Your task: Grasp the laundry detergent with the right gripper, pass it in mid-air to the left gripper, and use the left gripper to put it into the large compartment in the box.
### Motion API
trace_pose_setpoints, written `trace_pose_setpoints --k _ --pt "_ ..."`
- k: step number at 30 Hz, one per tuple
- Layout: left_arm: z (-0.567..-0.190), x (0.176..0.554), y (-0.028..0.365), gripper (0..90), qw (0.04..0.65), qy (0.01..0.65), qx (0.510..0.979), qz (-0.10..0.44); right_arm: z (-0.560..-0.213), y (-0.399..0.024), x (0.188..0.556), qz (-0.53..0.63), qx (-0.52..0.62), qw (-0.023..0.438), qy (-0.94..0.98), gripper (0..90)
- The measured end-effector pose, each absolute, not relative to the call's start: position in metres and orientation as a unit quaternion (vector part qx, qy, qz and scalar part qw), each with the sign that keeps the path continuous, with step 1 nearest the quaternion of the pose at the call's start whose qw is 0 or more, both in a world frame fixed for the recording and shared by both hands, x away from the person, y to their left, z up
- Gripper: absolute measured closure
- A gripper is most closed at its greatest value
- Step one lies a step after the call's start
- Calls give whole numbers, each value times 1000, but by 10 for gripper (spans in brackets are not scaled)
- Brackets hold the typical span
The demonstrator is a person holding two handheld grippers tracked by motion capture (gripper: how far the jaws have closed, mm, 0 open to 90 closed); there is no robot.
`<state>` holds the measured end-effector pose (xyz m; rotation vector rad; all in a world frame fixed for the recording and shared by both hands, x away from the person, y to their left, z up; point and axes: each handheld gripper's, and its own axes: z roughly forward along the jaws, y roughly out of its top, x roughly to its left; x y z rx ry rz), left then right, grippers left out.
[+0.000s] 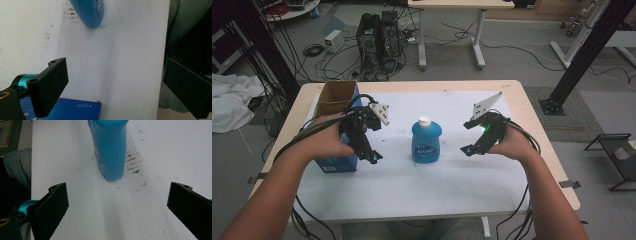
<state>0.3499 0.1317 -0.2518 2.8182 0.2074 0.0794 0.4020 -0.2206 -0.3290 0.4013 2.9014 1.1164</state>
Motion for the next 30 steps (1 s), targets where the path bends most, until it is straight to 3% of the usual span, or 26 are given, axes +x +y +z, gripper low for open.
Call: trace_pose_setpoints --k 30 --pt "-258 350 139 61 148 83 985 24 -367 -177 422 375 108 -6 921 24"
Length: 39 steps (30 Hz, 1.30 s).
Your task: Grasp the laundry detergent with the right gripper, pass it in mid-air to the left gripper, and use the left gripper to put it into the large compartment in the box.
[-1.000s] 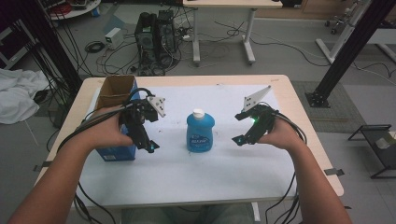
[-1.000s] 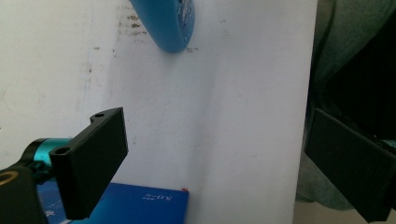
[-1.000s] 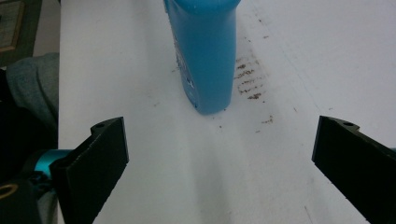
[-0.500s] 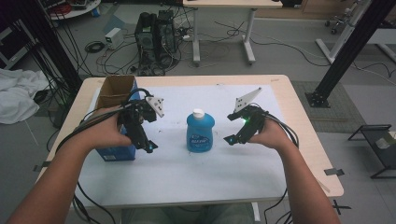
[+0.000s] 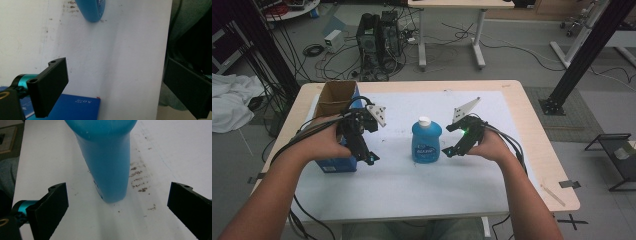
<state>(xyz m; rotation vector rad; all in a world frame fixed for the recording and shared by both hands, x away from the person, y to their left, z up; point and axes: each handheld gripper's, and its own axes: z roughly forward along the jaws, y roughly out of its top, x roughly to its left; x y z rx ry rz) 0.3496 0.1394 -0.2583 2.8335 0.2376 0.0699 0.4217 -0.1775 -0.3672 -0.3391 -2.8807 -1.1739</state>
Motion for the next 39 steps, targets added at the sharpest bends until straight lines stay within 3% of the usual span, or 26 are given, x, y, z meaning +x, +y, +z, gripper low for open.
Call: trace_pose_setpoints --k 39 --pt "-266 350 147 61 145 85 986 20 -394 -145 426 -427 -84 10 -901 24"
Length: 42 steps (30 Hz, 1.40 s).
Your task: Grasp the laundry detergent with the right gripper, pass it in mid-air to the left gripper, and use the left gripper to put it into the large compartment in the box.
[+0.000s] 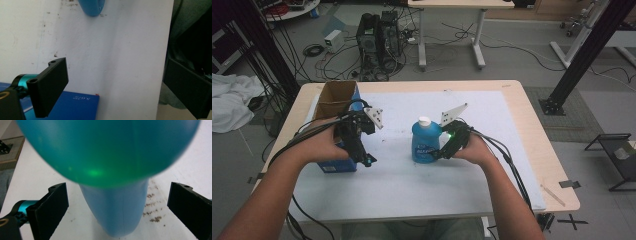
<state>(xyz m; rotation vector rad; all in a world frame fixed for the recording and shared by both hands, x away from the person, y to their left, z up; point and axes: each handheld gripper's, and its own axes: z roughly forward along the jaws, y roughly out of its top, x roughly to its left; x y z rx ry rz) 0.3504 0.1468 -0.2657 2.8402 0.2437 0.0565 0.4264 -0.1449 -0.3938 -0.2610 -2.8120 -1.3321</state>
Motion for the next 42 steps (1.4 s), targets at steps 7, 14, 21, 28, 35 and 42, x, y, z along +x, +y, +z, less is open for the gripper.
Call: trace_pose_setpoints --k 7,14,21,28,35,42 --pt "-266 350 148 61 144 86 986 19 -396 -142 426 -434 -88 13 -897 25" --pt "-267 351 149 61 141 88 986 18 -398 -139 427 -441 -81 10 -894 26" --pt "-268 350 149 61 143 91 985 19 -399 -137 426 -453 -77 10 -888 40" --pt "-270 351 150 61 144 93 985 21 -400 -137 427 -462 -73 14 -884 124" --pt "-270 351 150 61 144 94 985 21 -402 -136 427 -464 -76 13 -883 127" --pt "-271 352 149 61 141 95 985 22 -402 -136 426 -464 -67 14 -883 177"
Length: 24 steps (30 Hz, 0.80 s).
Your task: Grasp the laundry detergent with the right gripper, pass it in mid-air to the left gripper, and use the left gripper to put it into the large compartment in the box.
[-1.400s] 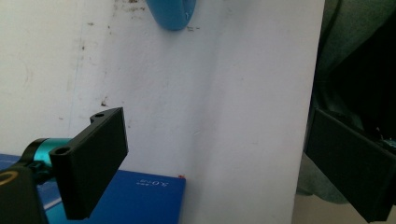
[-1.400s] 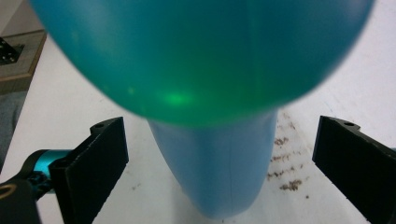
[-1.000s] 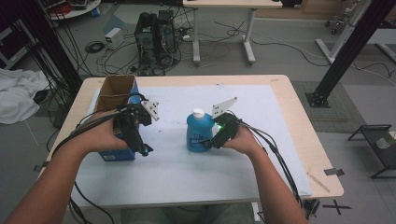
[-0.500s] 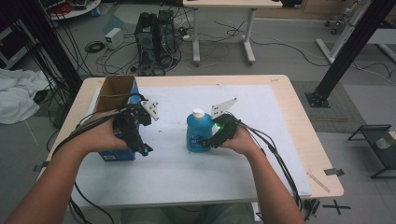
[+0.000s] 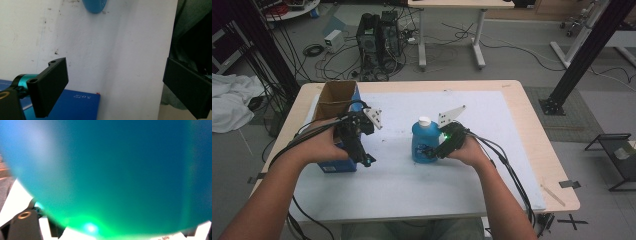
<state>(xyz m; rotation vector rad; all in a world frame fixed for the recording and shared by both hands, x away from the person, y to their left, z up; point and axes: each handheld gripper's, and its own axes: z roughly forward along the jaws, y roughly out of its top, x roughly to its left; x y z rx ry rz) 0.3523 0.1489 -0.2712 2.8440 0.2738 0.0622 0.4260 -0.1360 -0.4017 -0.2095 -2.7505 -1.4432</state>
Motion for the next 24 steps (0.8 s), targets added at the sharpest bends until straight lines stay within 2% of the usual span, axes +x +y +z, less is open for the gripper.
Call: trace_pose_setpoints --k 4,5,14,24 --pt "-271 353 148 61 144 92 985 22 -401 -137 426 -464 -67 14 -883 198" --pt "-271 353 148 61 141 91 986 21 -401 -137 426 -465 -66 20 -883 245" --pt "-271 354 150 61 141 97 985 24 -402 -138 428 -472 -63 16 -879 252" --pt "-273 354 148 61 144 97 984 24 -405 -136 428 -477 -54 27 -877 326"
